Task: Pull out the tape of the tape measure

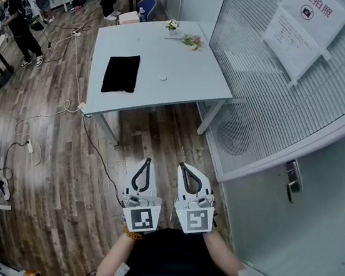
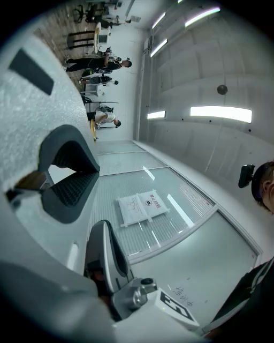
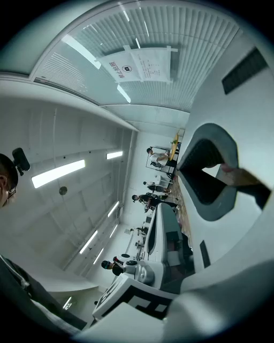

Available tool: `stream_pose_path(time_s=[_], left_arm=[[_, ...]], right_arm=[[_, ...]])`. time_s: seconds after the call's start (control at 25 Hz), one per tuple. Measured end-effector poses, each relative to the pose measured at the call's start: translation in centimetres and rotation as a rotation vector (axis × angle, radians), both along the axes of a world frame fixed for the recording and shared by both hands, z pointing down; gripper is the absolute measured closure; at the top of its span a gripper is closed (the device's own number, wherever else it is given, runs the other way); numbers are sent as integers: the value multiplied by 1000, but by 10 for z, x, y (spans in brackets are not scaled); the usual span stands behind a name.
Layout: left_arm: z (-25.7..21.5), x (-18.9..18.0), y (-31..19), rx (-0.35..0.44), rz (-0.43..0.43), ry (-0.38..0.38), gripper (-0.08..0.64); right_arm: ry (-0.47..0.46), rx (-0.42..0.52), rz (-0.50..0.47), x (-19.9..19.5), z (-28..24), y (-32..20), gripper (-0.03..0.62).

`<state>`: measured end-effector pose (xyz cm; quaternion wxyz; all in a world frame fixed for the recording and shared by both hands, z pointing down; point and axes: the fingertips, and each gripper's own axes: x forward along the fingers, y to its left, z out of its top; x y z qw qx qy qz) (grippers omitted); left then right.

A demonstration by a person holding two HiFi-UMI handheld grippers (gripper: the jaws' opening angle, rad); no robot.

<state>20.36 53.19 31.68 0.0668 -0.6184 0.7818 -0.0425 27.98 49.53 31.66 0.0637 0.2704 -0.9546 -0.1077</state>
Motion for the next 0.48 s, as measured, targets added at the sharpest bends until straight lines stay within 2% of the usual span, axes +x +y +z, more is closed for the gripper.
stream_pose_path(time_s=[0.12,0.32,0.48], left_arm=[[3,4,-17,-8,4,28,555],[5,13,-48,-14,17,13,554],[13,21,-72,-33,15,30,555]], right_arm=[[-16,-16,7,5,0,-19,594],[-68,-73,-6,14,6,-51,591],[-69,-100,-17,22,15,-77,591]])
